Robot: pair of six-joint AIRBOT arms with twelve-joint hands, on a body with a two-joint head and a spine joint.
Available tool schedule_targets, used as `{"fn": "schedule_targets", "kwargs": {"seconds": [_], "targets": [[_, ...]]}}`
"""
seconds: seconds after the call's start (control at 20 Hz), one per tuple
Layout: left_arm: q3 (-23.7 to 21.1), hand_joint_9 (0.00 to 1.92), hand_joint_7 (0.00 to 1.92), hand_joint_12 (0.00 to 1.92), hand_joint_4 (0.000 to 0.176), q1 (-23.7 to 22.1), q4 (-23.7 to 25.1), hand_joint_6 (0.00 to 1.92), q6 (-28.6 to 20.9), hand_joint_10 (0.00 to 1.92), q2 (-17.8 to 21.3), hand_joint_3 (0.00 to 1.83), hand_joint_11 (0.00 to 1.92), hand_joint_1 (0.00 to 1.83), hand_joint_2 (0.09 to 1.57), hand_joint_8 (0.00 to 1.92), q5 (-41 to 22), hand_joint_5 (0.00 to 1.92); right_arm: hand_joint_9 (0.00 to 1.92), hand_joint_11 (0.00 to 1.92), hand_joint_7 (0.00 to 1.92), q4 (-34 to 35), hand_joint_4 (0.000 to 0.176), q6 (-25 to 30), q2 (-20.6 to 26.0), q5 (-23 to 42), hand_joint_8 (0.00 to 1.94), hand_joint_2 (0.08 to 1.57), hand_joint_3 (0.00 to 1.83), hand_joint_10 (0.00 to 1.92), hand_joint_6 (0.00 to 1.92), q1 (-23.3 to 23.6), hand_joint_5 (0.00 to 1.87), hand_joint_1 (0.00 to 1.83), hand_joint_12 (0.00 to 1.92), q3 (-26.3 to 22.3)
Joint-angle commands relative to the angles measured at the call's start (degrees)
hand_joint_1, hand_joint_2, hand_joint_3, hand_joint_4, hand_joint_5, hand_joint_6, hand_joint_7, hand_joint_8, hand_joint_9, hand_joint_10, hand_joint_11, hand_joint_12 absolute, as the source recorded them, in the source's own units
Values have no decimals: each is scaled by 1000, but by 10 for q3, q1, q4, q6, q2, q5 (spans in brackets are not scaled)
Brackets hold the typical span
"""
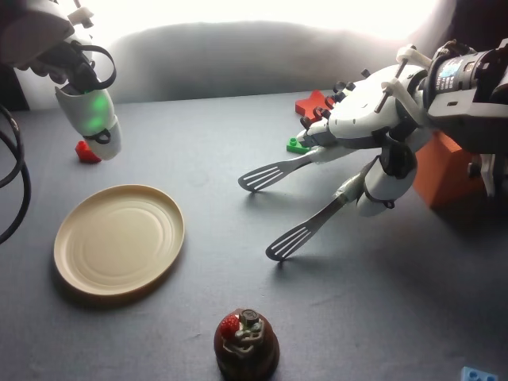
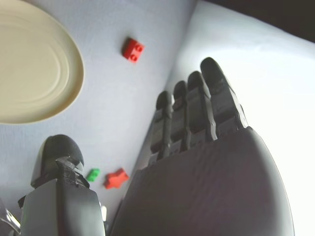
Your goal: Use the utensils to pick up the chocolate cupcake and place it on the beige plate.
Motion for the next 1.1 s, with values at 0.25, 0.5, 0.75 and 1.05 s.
{"fn": "schedule_targets", "kwargs": {"seconds": [0.25,0.5,0.75,1.05], "targets": [[1,139,132,446,0,-8,42,3,3,1,3,1,0,400,1033,2,-6,172,348,0,310,-9,0,11,1,22,21,1087,4,44,20,1,278,948,860,-1],[1,144,125,470,0,-8,42,2,3,4,3,0,0,378,1036,3,-6,153,415,0,401,-9,0,12,1,21,24,1121,2,70,18,3,339,960,1058,-1],[1,151,143,481,0,-8,39,3,3,3,3,0,0,385,1041,4,-5,161,342,0,562,-9,0,11,2,23,20,1113,0,573,3,8,467,1011,1315,-1],[1,136,131,432,0,-9,38,2,3,2,2,0,0,392,1045,1,-4,158,184,46,618,-9,0,8,2,24,73,1151,0,1184,6,9,537,1028,1626,-1]]}}
